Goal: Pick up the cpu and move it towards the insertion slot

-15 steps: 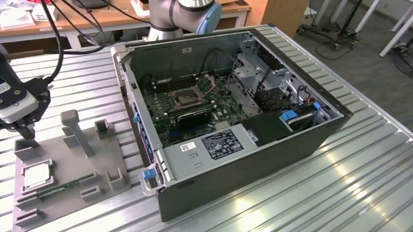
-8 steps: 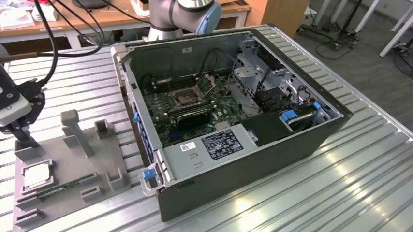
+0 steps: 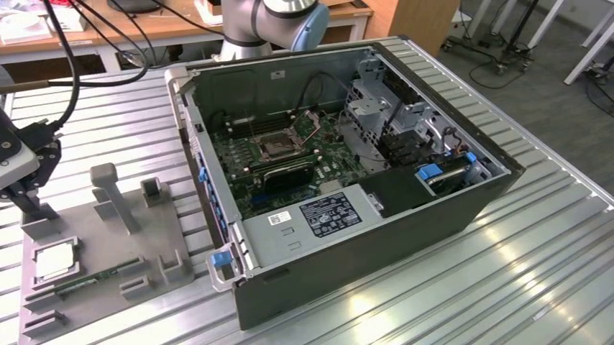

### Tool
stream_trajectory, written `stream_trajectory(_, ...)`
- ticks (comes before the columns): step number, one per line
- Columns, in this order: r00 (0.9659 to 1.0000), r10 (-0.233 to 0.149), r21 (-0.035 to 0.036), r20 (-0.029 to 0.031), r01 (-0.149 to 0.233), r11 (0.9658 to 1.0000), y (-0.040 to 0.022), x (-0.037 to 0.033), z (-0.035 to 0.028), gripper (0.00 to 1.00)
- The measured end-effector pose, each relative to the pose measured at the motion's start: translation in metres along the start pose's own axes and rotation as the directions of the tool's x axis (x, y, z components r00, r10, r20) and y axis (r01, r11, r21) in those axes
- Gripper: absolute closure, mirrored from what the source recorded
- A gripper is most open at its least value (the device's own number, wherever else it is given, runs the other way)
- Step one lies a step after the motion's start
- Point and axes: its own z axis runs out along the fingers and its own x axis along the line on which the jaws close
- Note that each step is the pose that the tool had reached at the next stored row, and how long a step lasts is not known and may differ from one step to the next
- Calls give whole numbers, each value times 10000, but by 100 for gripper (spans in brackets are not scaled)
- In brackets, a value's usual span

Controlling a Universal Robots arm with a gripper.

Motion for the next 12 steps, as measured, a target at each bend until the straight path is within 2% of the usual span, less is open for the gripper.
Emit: stream_trajectory(12,10000,0,0,-1,0,10000,-1,1,23,89)
